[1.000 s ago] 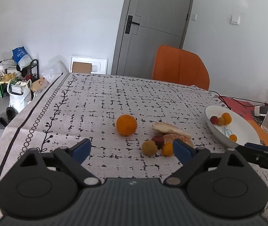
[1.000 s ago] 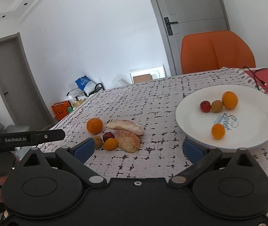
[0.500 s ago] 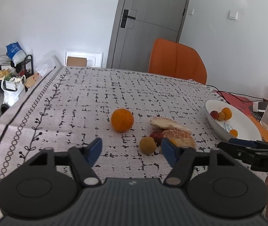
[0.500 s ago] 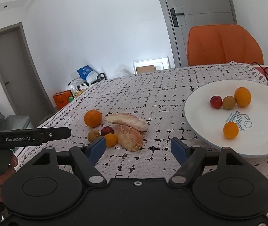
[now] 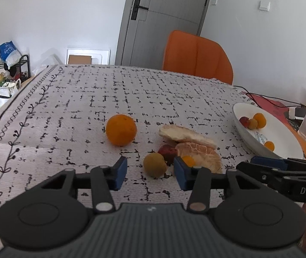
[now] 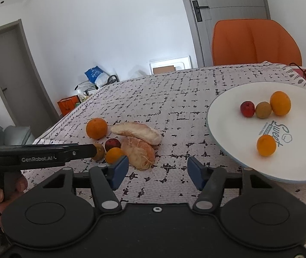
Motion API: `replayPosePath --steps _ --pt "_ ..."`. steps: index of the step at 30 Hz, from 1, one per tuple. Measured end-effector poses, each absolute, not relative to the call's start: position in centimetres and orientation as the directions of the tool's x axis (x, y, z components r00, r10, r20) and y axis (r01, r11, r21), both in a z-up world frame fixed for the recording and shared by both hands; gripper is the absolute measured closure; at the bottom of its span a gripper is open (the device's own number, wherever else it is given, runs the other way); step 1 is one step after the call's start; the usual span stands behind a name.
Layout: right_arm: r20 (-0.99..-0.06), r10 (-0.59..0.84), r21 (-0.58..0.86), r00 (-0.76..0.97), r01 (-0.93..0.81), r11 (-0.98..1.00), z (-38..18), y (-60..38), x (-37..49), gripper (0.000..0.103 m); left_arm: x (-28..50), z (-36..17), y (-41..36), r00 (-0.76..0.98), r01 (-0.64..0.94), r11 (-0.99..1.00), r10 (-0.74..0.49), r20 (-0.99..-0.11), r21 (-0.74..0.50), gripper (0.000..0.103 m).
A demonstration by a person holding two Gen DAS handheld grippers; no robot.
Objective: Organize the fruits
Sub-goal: 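Move both open tools back toward the remaining fruit, then grasp a peeled pomelo segment with the right tool while the left tool grasps a yellow-brown kiwi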
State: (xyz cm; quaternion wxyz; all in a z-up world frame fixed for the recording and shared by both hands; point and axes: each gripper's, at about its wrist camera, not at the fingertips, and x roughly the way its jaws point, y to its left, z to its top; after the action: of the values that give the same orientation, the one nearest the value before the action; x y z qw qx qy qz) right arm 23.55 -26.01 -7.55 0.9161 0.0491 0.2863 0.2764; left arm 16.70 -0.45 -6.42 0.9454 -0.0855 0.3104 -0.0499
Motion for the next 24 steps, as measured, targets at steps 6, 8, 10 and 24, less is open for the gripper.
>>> replayPosePath --steps 6,8,10,24 --pt "-0.515 0.54 0.243 0.666 -0.49 0.837 -7.8 -25.4 24.4 0.046 17.7 -7.3 -0.5 0.793 0.03 0.98 -0.142 -0.593 -0.195 0.061" --pt "-0.522 0.541 0.239 0.66 -0.495 0.835 -7.9 -25.2 24.7 0.047 17.8 -7.4 -0.6 0.795 0.029 0.979 -0.145 -0.589 -0.201 0.07" --pt "-0.537 0.532 0.223 0.655 -0.498 0.838 -8.0 -24.9 25.0 0.052 18.0 -7.5 -0.6 0.793 0.026 0.978 -0.147 -0.592 -0.208 0.079" --pt "-0.548 0.559 0.192 0.622 -0.557 0.808 -7.9 -22.7 26.6 0.059 16.5 -7.0 1.3 0.796 -0.031 0.977 -0.103 -0.596 -0.21 0.079"
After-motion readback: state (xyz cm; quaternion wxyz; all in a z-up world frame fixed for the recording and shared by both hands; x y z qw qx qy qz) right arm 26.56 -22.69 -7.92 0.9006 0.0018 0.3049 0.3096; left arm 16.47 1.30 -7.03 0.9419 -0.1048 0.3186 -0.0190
